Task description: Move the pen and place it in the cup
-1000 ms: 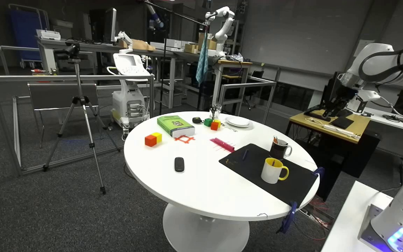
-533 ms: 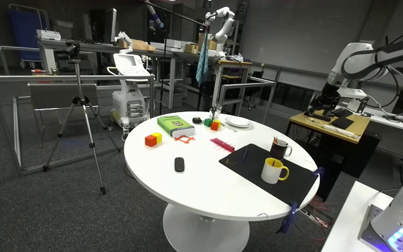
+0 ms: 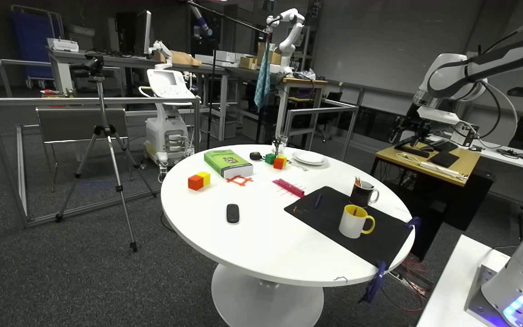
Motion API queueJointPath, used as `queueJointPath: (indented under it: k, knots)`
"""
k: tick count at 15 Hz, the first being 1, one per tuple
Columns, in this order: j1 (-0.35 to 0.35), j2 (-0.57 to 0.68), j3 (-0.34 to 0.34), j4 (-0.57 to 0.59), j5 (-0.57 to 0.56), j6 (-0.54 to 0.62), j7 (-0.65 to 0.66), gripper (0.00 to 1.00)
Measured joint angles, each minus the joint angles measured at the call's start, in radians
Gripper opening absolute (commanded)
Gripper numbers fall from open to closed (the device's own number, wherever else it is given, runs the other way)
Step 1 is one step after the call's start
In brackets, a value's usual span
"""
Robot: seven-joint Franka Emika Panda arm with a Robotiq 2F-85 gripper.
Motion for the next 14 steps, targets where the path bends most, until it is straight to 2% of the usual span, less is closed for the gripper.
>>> queueJointPath:
  k: [9, 14]
  knots:
    - [-0.007, 0.005, 0.002, -0.002, 0.001, 0.0, 0.011, 1.0]
    - [-0.031, 0.023, 0.019, 0.003, 0.003, 0.011, 0.223, 1.0]
